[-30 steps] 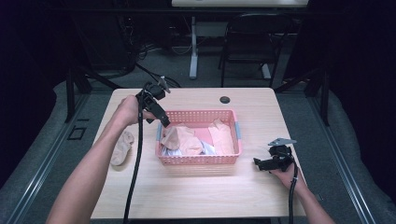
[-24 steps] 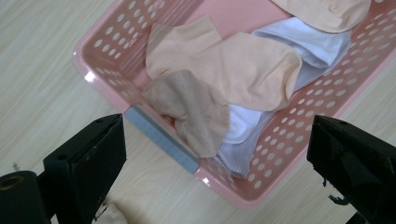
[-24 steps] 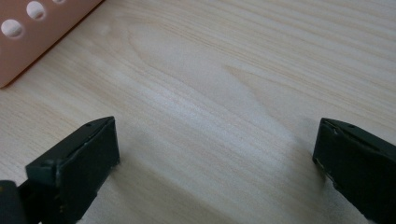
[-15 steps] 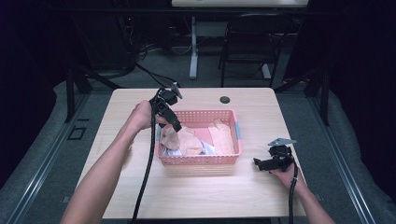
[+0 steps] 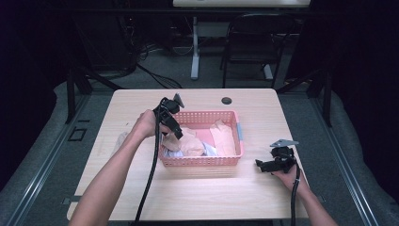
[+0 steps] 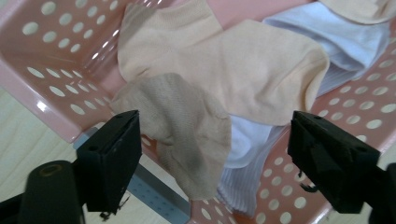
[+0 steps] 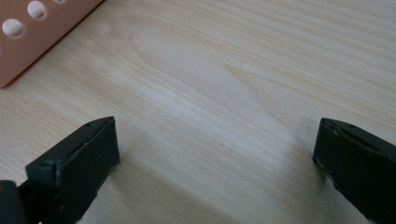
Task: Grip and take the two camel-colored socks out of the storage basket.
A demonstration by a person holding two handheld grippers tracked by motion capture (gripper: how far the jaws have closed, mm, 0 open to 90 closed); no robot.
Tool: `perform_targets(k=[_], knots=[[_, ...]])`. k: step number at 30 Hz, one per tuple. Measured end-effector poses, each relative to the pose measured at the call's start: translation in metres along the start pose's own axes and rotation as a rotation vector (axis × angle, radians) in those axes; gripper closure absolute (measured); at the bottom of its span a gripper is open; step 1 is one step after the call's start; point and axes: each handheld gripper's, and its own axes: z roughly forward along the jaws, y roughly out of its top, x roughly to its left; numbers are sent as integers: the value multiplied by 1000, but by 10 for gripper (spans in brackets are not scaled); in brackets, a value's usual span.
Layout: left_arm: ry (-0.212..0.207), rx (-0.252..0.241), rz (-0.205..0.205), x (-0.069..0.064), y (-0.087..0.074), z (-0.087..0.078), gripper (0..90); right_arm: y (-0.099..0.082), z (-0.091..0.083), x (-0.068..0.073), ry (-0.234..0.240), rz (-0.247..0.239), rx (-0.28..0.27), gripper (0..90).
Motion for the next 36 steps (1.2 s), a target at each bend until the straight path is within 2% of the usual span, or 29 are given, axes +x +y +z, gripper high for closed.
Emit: perform_targets(k=[3, 5, 6, 9, 13, 17, 20, 36], knots=[[0, 2, -7, 2, -1, 5, 246, 0, 0, 0, 0, -1, 0, 0], [20, 17, -12, 3, -1, 9, 298, 0, 0, 0, 1, 0, 0, 0], [18, 20, -16, 3, -1, 11, 317, 0, 0, 0, 0, -1, 0, 0], [35, 30, -16, 3, -1, 15, 424, 0, 0, 0, 0, 0, 0, 0], [59, 70, -24, 2, -2, 23, 521, 0, 0, 0, 0, 0, 0, 0], [62, 73, -25, 2, -4, 27, 742, 0, 0, 0, 0, 0, 0, 0], [66, 65, -21, 2, -4, 24, 846, 0, 0, 0, 0, 0, 0, 0], [50, 49, 47, -9, -4, 4, 855, 0, 0, 0, 2, -1, 1, 0]])
